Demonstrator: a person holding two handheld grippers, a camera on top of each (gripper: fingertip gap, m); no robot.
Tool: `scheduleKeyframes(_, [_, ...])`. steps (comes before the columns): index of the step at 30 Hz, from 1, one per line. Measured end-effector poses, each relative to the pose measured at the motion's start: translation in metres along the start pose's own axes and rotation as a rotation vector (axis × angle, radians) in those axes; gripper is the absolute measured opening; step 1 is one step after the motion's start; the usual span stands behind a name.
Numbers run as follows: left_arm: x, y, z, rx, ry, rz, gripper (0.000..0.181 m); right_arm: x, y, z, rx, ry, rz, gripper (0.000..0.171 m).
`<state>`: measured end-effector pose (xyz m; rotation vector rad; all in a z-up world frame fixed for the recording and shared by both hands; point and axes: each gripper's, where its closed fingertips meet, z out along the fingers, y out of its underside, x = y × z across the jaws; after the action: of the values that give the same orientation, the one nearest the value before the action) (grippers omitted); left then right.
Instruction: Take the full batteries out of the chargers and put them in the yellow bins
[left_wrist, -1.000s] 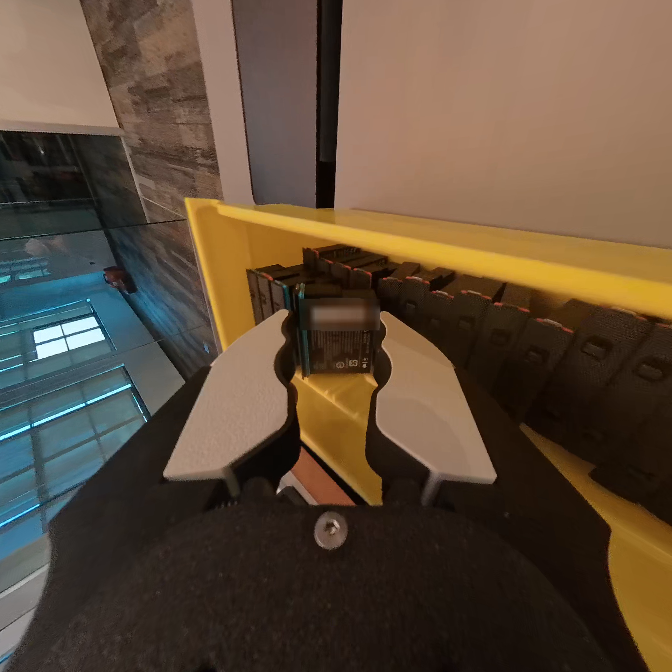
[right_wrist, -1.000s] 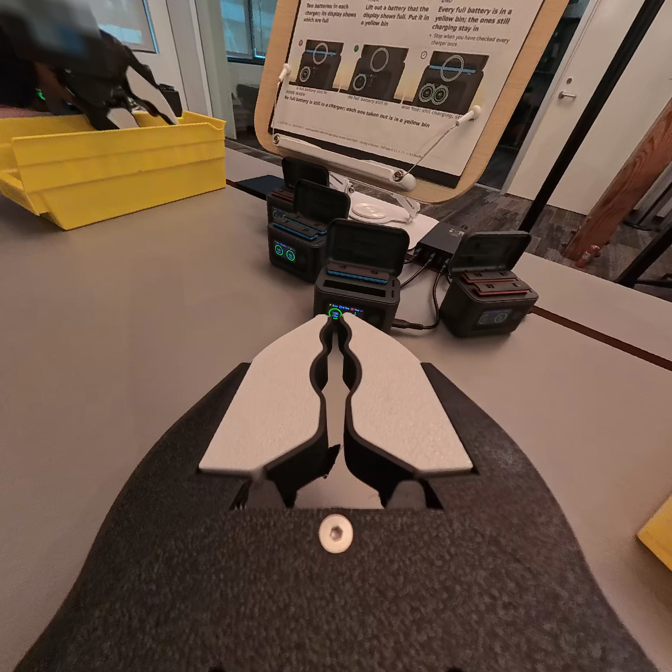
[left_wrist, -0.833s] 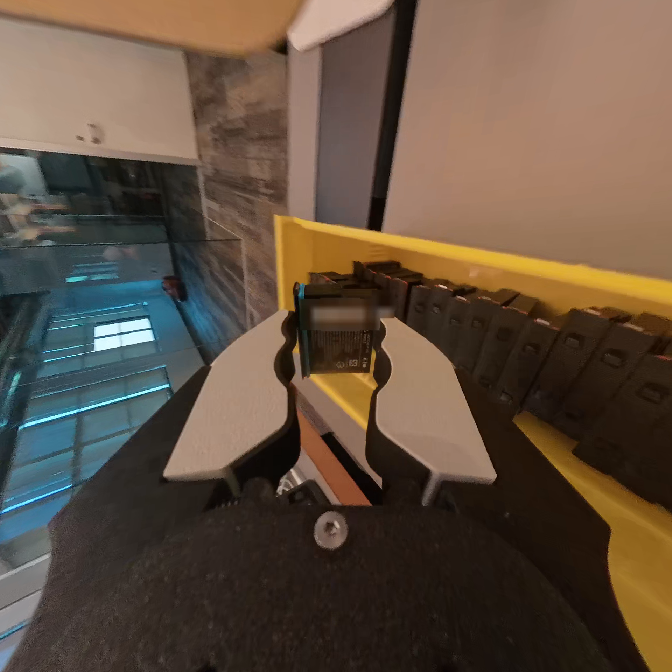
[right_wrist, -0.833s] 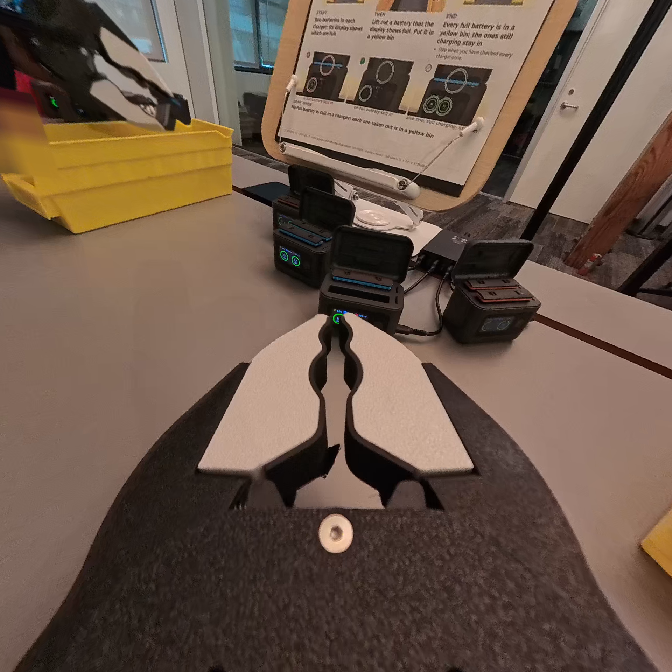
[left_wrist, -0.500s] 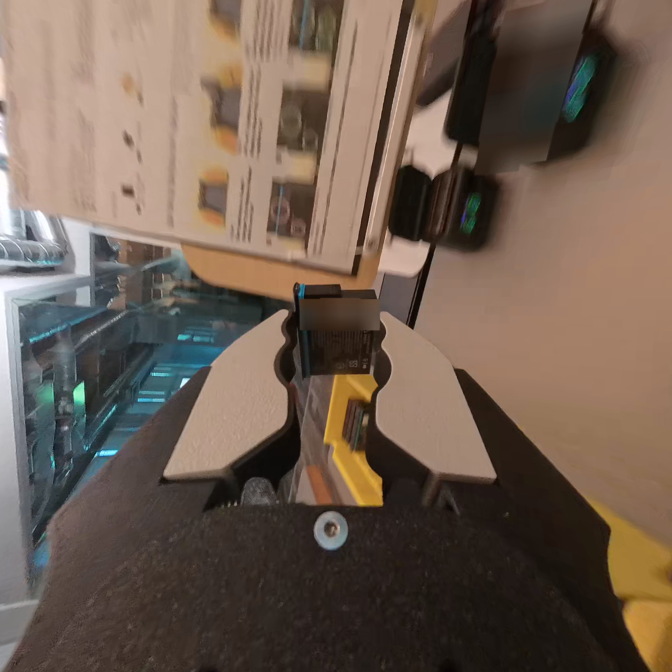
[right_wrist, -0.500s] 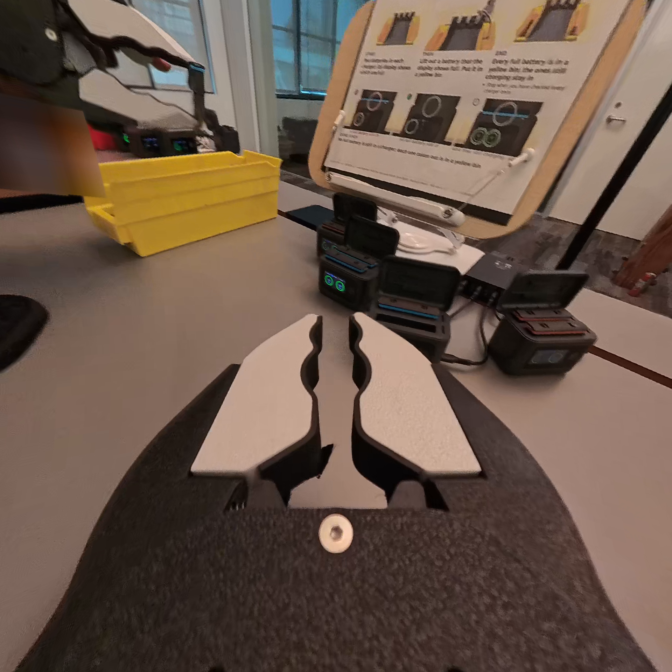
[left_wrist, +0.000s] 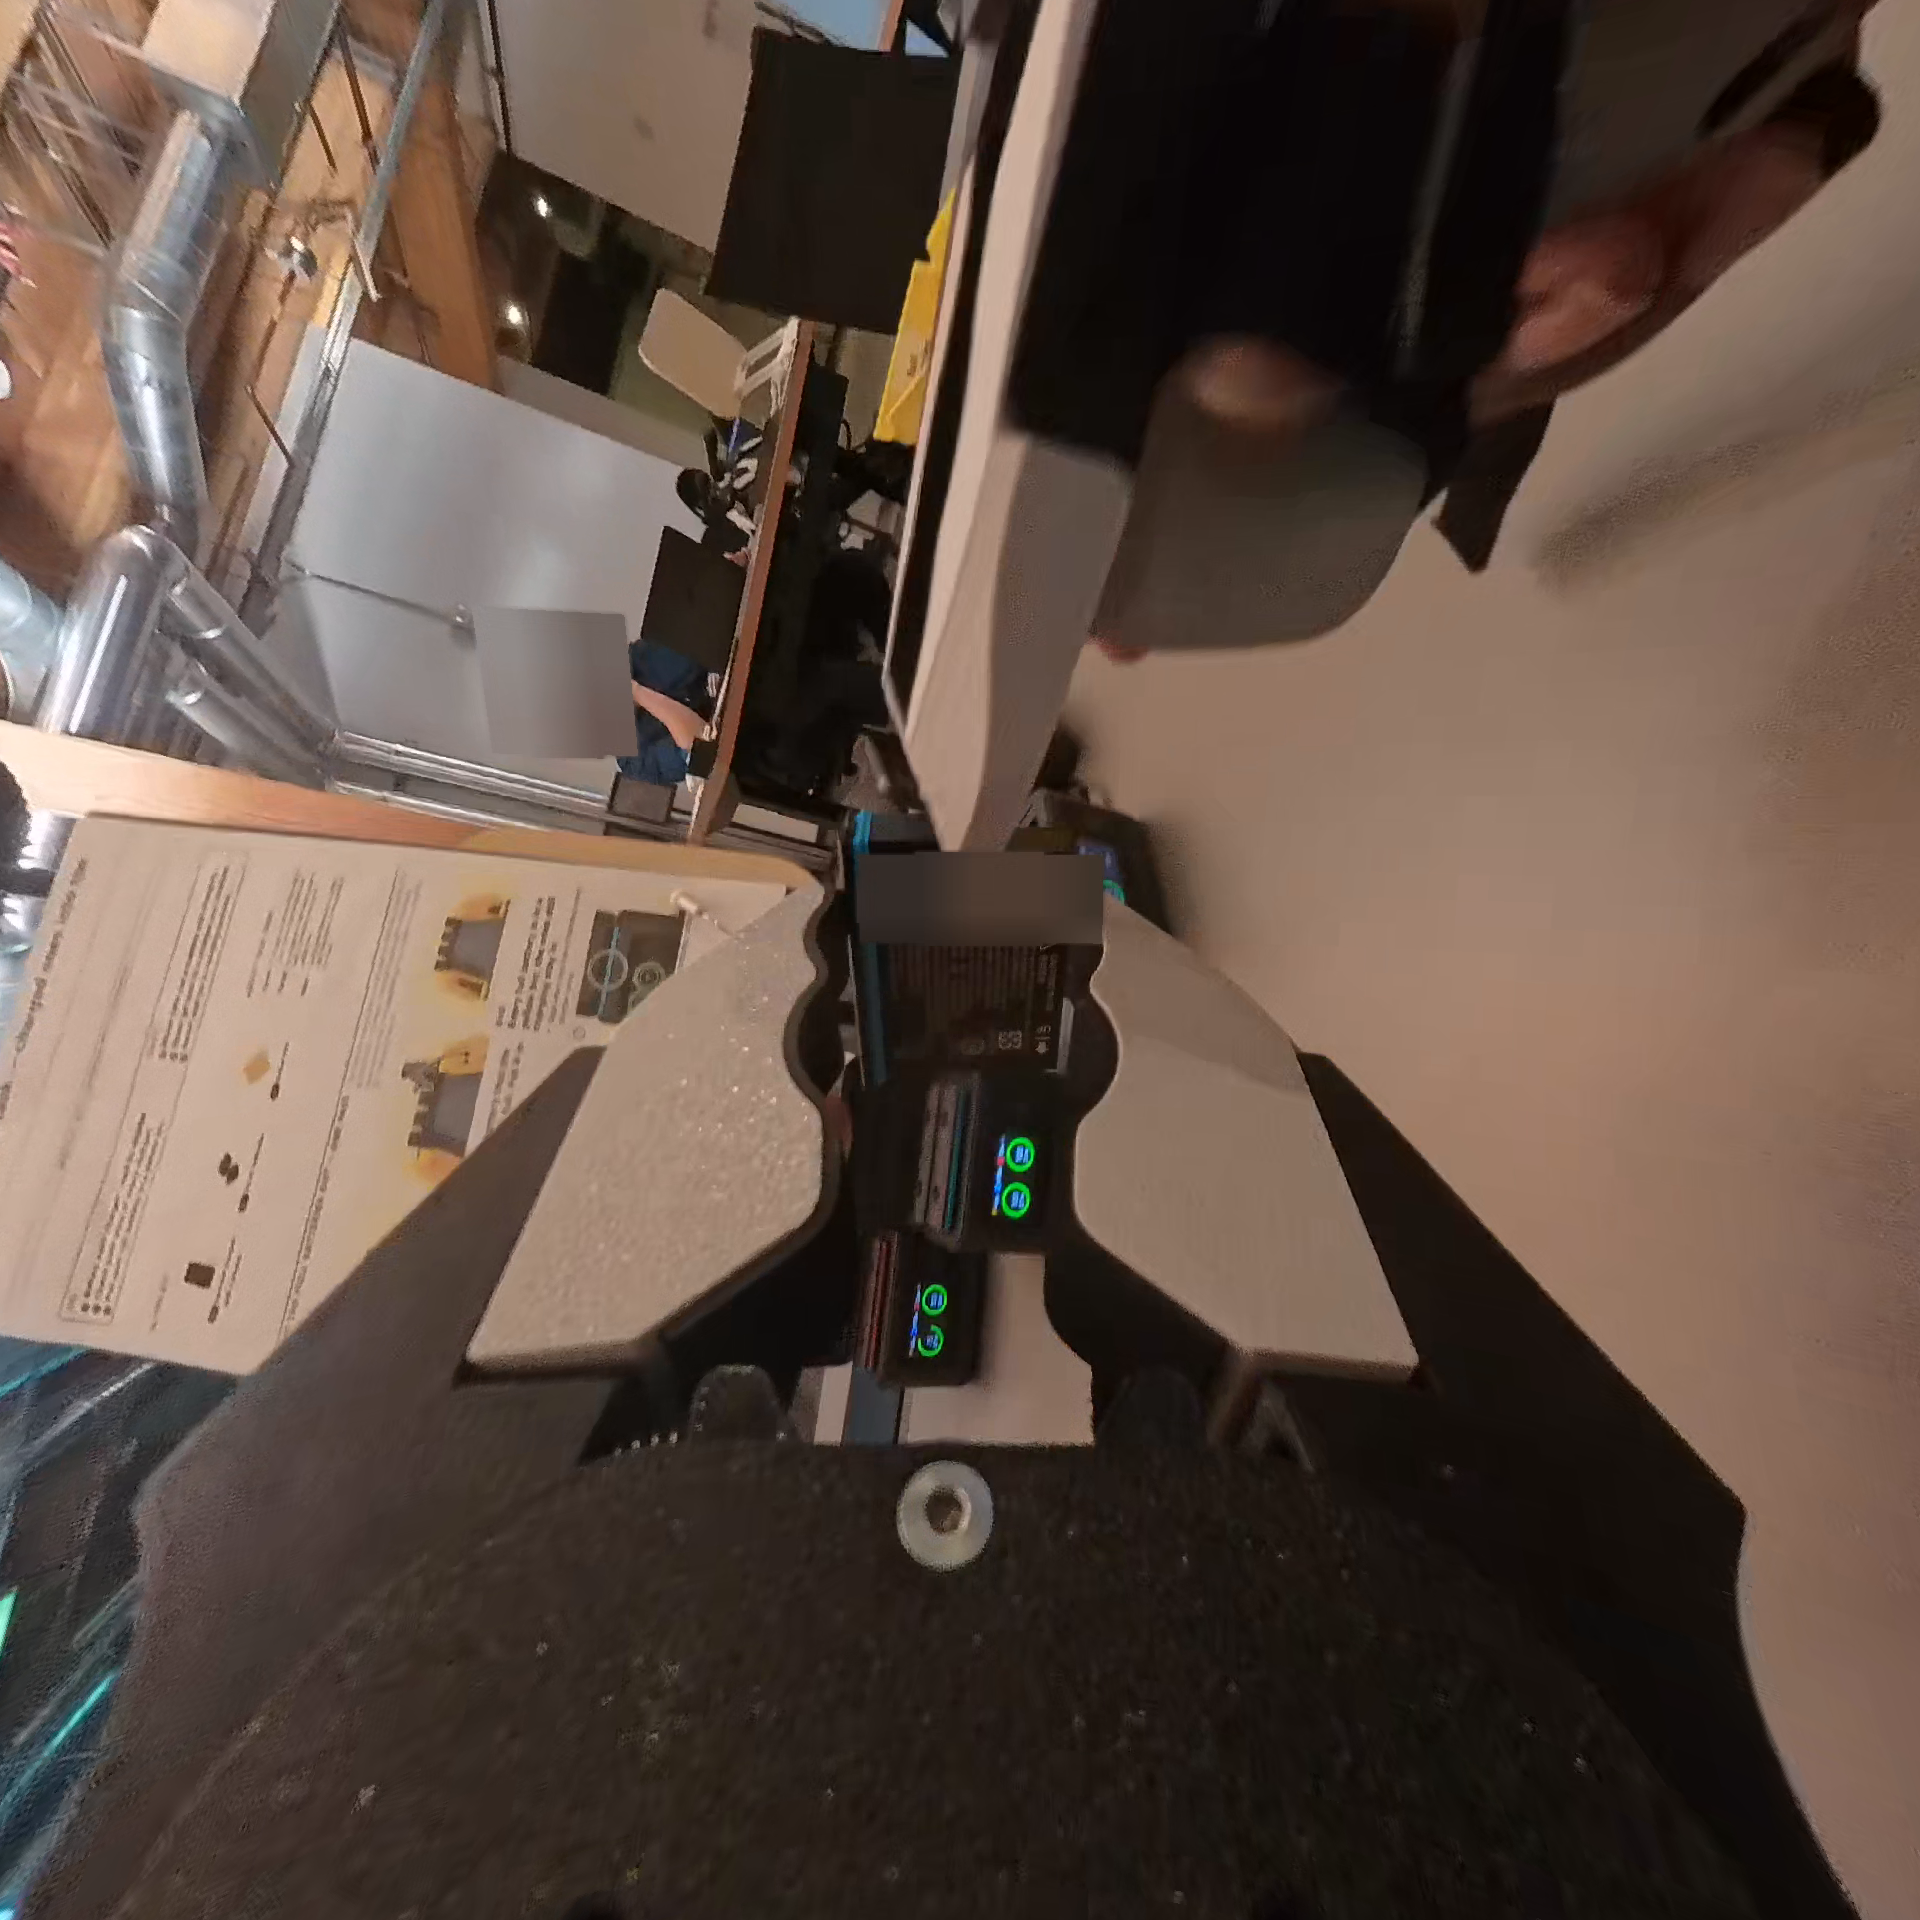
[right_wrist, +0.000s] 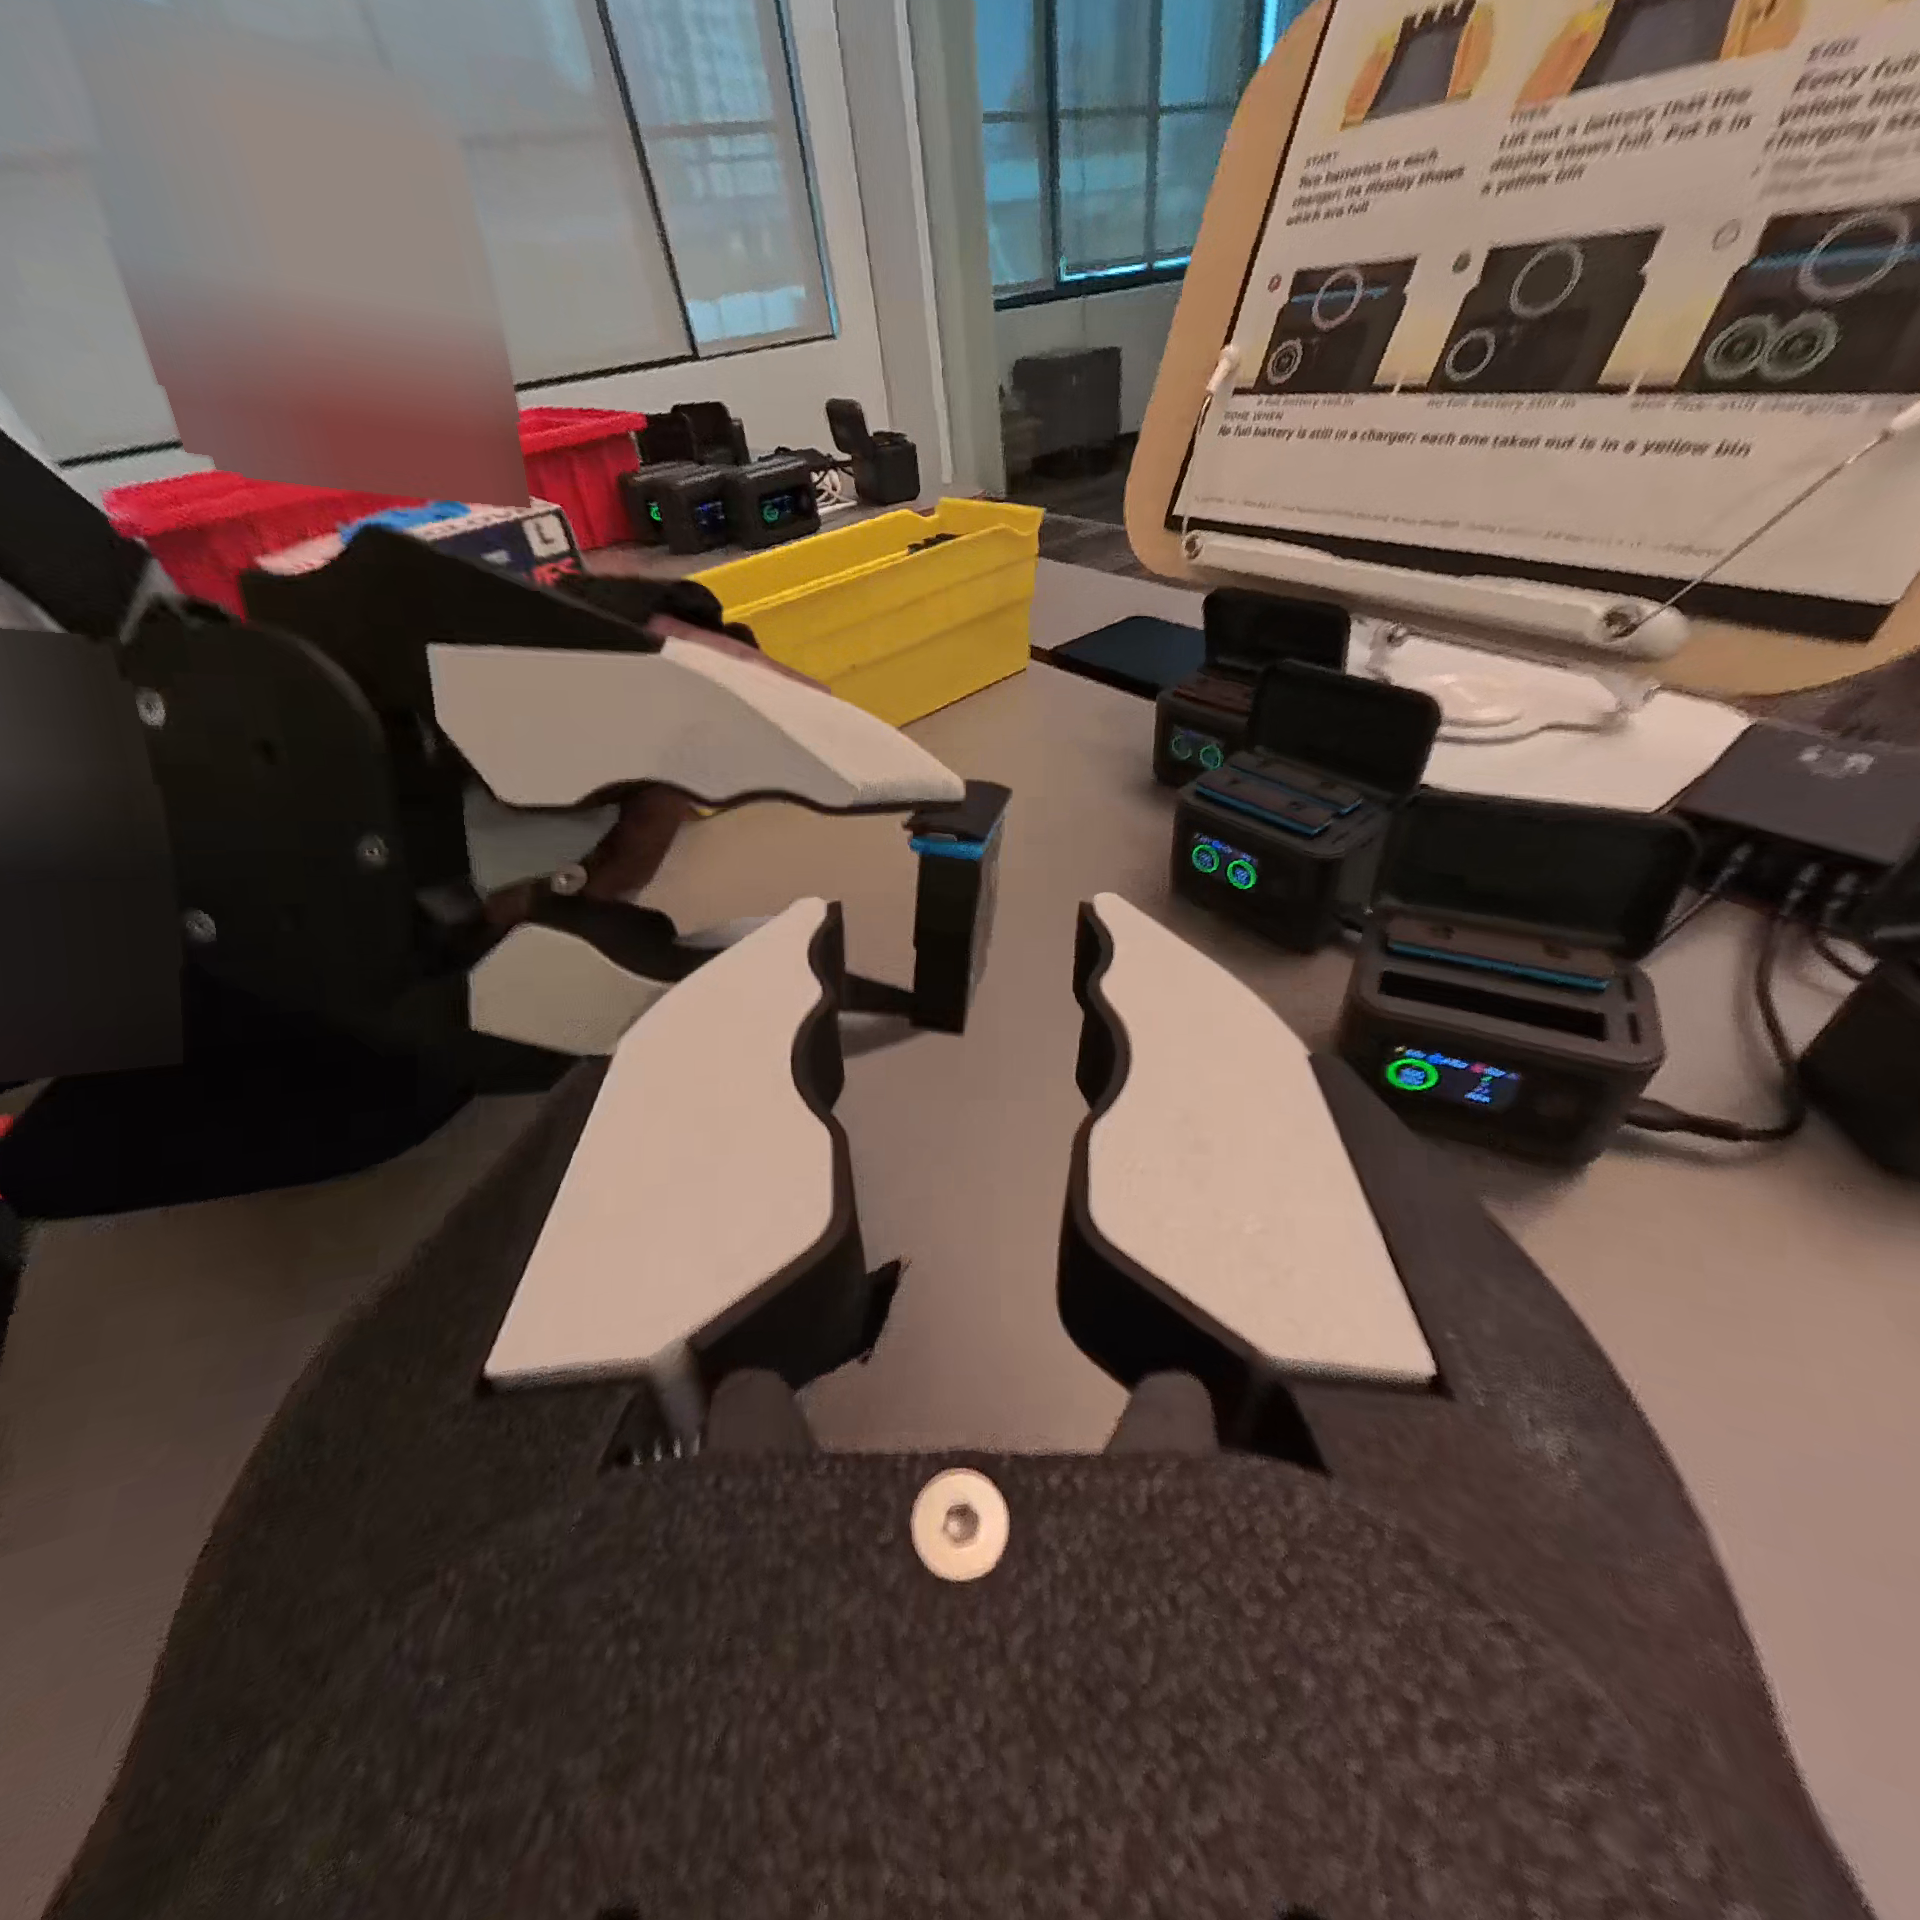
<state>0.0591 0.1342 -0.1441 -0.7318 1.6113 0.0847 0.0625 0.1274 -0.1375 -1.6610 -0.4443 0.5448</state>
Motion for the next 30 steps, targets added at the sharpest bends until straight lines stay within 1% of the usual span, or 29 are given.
scheduleKeyframes(2, [0.009,-0.005,0.005,0.000,-0.006,0.028,0.041,0.000,0.004,0.001,-0.001,-0.023,0.037,0.037])
scheduleKeyframes(6, [0.022,-0.009,0.009,0.003,-0.020,0.034,0.041,0.003,0.021,0.004,-0.069,-0.016,0.024,0.012])
scheduleKeyframes(11, [0.027,-0.009,0.011,0.010,-0.058,0.073,0.040,0.006,0.027,0.003,-0.099,-0.002,-0.013,0.010])
scheduleKeyframes(13, [0.028,-0.010,0.011,0.039,-0.041,0.038,0.039,0.011,0.029,0.002,-0.109,0.008,-0.034,0.011])
scheduleKeyframes(15, [0.021,-0.010,0.007,0.080,-0.036,-0.031,0.042,0.016,0.026,-0.002,-0.085,-0.016,-0.025,0.011])
scheduleKeyframes(16, [0.019,-0.011,0.005,0.105,0.000,-0.113,0.044,0.016,0.020,-0.006,-0.048,-0.054,-0.024,0.011])
scheduleKeyframes(17, [0.017,-0.012,0.003,0.138,0.047,-0.238,0.043,0.017,0.013,-0.011,-0.006,-0.088,-0.026,0.010])
scheduleKeyframes(19, [0.012,-0.013,0.000,0.220,0.180,-0.546,0.045,0.010,-0.001,-0.022,0.075,-0.185,-0.055,0.011])
scheduleKeyframes(21, [0.005,-0.020,-0.008,0.359,0.341,-0.873,0.044,0.000,-0.009,-0.032,0.138,-0.289,-0.053,0.011])
scheduleKeyframes(22, [-0.001,-0.022,-0.011,0.423,0.393,-1.019,0.045,-0.004,-0.013,-0.035,0.164,-0.320,-0.045,0.010])
scheduleKeyframes(23, [-0.007,-0.022,-0.013,0.478,0.425,-1.125,0.044,-0.009,-0.014,-0.037,0.179,-0.351,-0.044,0.010])
scheduleKeyframes(25, [-0.007,-0.026,-0.017,0.551,0.515,-1.244,0.042,-0.017,-0.016,-0.038,0.204,-0.391,-0.039,0.010])
scheduleKeyframes(26, [-0.004,-0.031,-0.020,0.579,0.564,-1.273,0.042,-0.020,-0.016,-0.038,0.218,-0.409,-0.028,0.010])
scheduleKeyframes(28, [0.004,-0.042,-0.024,0.625,0.638,-1.306,0.040,-0.026,-0.018,-0.039,0.241,-0.450,0.011,0.010])
scheduleKeyframes(30, [0.011,-0.048,-0.025,0.638,0.648,-1.281,0.034,-0.031,-0.020,-0.039,0.262,-0.479,0.043,0.010])
